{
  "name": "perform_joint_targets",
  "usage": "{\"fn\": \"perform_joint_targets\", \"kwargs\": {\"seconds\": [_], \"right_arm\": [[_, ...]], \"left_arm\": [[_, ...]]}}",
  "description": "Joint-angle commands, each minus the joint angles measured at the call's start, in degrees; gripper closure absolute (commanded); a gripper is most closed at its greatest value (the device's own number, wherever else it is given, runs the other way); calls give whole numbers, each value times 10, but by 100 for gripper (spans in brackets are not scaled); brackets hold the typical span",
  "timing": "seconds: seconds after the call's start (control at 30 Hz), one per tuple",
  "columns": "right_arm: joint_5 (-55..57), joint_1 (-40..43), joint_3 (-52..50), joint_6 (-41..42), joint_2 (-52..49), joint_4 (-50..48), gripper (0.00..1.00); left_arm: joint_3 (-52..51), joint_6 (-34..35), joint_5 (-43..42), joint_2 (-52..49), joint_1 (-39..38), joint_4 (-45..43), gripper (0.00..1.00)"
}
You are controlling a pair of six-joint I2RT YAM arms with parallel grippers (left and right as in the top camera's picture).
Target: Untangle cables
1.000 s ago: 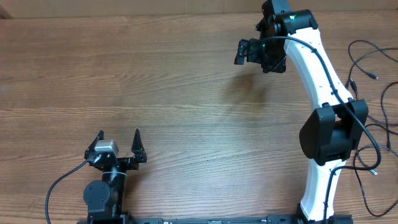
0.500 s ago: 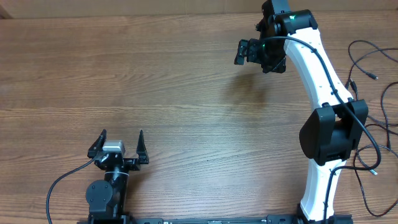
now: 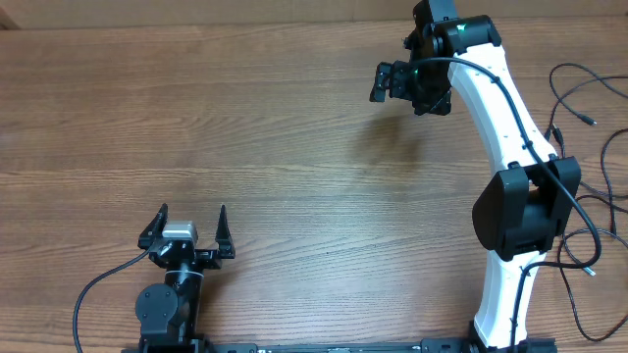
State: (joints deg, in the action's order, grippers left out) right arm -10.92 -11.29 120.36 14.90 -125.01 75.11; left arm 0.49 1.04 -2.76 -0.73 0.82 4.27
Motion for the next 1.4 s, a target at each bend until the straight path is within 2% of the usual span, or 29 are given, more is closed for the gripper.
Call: {"fn": "perform_joint_targets", "kwargs": {"seconds": [0.0, 0.93, 1.37], "right_arm": [[6, 1, 4, -2, 19, -1, 0], [11, 1, 5, -2, 29, -14, 0], [61, -18, -21, -2, 146, -125, 0]], "left_arm": [[-2, -13, 2, 5, -1, 1, 0], [-2, -13, 2, 5, -1, 1, 0], [-2, -13, 2, 5, -1, 1, 0]]}}
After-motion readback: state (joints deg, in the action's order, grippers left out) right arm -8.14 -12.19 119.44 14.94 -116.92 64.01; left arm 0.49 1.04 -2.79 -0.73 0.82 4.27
